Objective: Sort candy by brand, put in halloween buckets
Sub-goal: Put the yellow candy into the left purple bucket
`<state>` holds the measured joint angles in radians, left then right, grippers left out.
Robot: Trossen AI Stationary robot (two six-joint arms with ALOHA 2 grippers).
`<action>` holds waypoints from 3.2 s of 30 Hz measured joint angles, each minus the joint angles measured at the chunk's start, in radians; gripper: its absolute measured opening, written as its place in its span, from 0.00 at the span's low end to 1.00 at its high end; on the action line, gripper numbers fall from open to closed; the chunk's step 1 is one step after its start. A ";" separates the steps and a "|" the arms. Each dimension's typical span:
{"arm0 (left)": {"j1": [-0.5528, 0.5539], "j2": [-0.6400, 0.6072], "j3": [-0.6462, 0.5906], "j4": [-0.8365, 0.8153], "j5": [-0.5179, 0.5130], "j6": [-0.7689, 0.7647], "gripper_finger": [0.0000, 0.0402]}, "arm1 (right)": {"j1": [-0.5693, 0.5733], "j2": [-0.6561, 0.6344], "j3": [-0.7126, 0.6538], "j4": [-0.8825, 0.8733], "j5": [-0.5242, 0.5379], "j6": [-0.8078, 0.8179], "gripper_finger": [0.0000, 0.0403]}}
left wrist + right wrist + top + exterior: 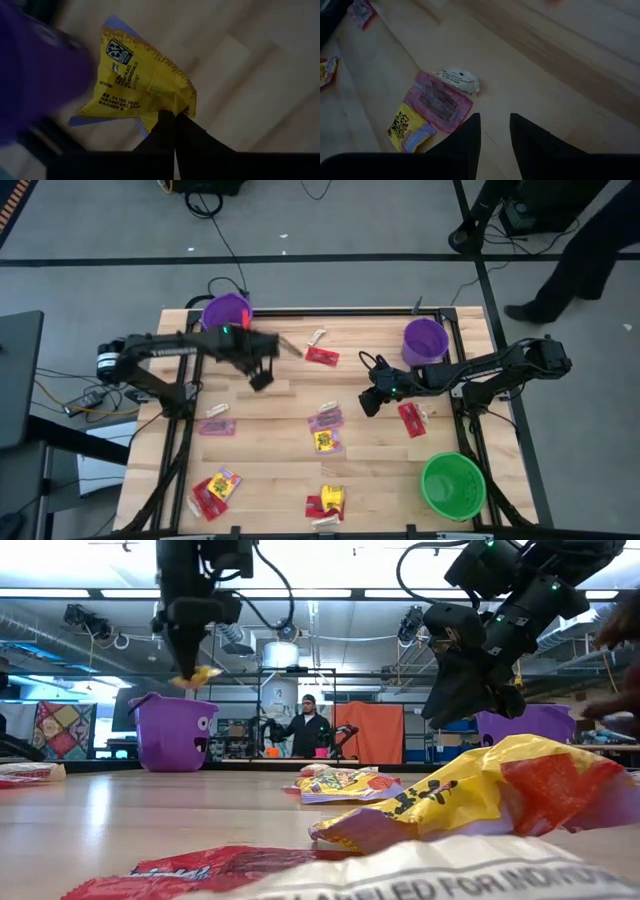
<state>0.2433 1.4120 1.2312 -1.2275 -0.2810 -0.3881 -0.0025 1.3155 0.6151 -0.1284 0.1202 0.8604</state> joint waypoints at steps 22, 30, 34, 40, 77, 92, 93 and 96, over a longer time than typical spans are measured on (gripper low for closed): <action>0.681 0.002 0.097 0.216 0.042 0.333 0.00 | -0.029 0.000 0.000 0.000 0.044 -0.018 0.29; 0.709 0.002 0.025 0.276 0.044 0.273 0.11 | -0.059 0.000 0.000 -0.001 0.044 -0.002 0.29; 0.725 0.002 -0.006 0.276 0.042 0.247 0.25 | -0.072 0.000 0.000 -0.001 0.023 0.000 0.29; 0.722 -0.001 -0.014 0.266 0.083 0.261 0.40 | -0.078 0.000 0.000 -0.001 -0.010 -0.005 0.29; -0.345 0.007 0.002 0.633 0.316 0.157 0.42 | 0.002 0.008 0.001 -0.001 0.095 0.059 0.29; -0.640 0.239 -0.050 0.969 0.259 -0.234 0.42 | 0.034 0.008 0.001 -0.007 0.025 -0.157 0.29; -0.649 0.239 -0.050 0.906 0.258 -0.312 0.42 | 0.036 0.008 0.001 -0.007 0.025 -0.167 0.29; -0.670 0.231 -0.050 0.669 0.290 -0.603 0.42 | 0.037 0.008 0.001 -0.007 0.023 -0.200 0.29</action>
<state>-0.4268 1.6433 1.1816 -0.5580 0.0087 -0.9914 0.0341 1.3231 0.6159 -0.1358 0.1435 0.6607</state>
